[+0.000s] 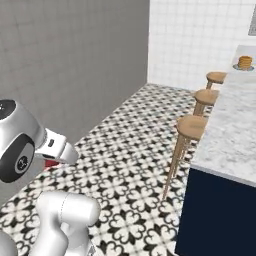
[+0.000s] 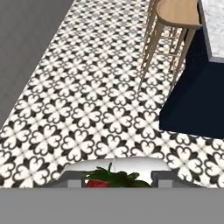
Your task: Take the strawberry from the fridge and place it on top of the pancake, located on the dining counter.
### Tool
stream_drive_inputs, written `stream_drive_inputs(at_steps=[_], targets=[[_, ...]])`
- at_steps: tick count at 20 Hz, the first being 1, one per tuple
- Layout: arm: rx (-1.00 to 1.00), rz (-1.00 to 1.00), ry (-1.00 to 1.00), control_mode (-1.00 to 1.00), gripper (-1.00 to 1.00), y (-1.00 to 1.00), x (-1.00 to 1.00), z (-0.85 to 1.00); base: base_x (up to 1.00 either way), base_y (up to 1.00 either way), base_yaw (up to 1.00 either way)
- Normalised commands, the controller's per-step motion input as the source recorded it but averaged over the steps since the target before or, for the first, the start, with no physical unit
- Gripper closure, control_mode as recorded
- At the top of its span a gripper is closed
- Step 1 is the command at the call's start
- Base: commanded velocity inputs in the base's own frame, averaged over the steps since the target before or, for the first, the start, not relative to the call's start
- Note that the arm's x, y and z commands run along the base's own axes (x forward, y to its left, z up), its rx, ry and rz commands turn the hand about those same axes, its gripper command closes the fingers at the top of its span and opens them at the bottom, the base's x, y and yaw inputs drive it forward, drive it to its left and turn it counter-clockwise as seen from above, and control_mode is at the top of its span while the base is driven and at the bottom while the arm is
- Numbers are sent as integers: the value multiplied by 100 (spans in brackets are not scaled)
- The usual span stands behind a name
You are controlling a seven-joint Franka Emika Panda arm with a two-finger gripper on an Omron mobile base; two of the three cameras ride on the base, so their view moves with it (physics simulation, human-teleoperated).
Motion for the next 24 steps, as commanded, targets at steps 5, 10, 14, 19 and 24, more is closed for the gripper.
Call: stream_drive_inputs(at_steps=[5, 10, 14, 19, 24], targets=[[0, 0, 0, 100, 100, 0, 0, 0, 100, 100, -50], [0, 0, 0, 100, 100, 0, 0, 0, 99, 100, -48], [0, 0, 0, 100, 100, 0, 0, 0, 100, 100, -42], [0, 0, 0, 100, 100, 0, 0, 0, 100, 100, -40], [0, 0, 0, 100, 100, 0, 0, 0, 100, 100, -40]])
